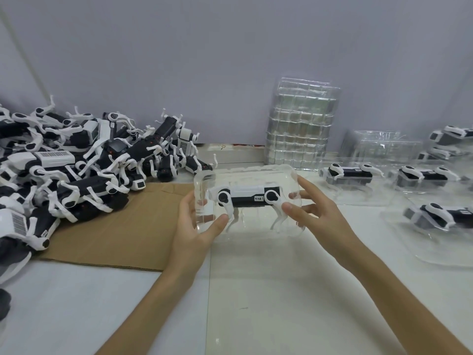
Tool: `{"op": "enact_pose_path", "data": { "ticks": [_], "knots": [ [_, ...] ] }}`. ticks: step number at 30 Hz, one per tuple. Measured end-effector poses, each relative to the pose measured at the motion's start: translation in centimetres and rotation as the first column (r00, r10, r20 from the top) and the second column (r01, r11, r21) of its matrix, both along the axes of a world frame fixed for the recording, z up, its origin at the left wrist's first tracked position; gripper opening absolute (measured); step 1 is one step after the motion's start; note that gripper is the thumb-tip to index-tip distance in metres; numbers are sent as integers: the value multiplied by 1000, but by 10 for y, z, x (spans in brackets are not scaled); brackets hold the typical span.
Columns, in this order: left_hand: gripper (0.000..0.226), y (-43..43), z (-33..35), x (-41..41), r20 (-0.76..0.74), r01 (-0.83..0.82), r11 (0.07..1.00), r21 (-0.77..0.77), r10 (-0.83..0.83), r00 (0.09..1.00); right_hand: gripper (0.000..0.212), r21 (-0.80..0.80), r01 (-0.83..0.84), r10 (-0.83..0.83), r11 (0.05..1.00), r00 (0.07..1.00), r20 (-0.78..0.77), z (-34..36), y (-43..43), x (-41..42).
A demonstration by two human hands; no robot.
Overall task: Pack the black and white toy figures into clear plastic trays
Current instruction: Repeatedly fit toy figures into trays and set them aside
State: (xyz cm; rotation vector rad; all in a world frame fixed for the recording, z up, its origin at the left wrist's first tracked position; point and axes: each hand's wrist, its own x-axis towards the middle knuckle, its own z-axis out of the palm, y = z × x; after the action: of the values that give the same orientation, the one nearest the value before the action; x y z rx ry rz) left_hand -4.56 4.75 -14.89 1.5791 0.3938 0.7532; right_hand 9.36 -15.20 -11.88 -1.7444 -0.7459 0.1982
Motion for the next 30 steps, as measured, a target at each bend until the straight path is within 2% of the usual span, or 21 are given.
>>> {"op": "enact_pose_path", "data": {
  "ticks": [4, 9, 11, 15, 19, 21, 23, 25, 27, 30],
  "knots": [
    [87, -5, 2, -1, -4, 60, 998, -4, -60, 998, 48, 52, 85, -86, 995, 996, 19, -2, 5, -4],
    [85, -5, 0, 1, -9, 61, 998, -28, -62, 998, 46, 30, 52, -53, 998, 999, 9, -3, 5, -5],
    [93, -2, 0, 1, -28, 19, 1000, -15, -19, 999, 48, 15, 26, -26, 1000, 999, -23, -4, 6, -5],
    [101, -5, 1, 3, -54, -31, 999, 18, 32, 998, 70, -3, 85, -85, 996, 993, -77, -4, 8, -8],
    [93, -8, 0, 3, -71, -36, 999, 5, 36, 997, 69, 37, 127, -119, 991, 978, -169, -2, 8, -7],
    [82, -9, -1, 2, -61, -22, 1000, -10, 21, 998, 59, 56, 148, -128, 987, 955, -269, -2, 8, -4],
    [69, -9, -1, 2, -44, 2, 998, -55, -4, 999, 50, 50, 161, -131, 986, 918, -376, -1, 5, -1],
    [61, -7, -2, 2, -31, 33, 989, -145, -38, 999, 50, 19, 169, -144, 985, 887, -438, 1, 2, 2],
    [58, -3, -2, 2, -36, 39, 975, -219, -48, 998, 54, -36, 187, -184, 982, 885, -427, 4, -1, 3],
    [48, 2, -1, -1, -47, 19, 976, -219, -30, 998, 60, -127, 217, -248, 968, 909, -335, 6, -4, 6]
  ]
}}
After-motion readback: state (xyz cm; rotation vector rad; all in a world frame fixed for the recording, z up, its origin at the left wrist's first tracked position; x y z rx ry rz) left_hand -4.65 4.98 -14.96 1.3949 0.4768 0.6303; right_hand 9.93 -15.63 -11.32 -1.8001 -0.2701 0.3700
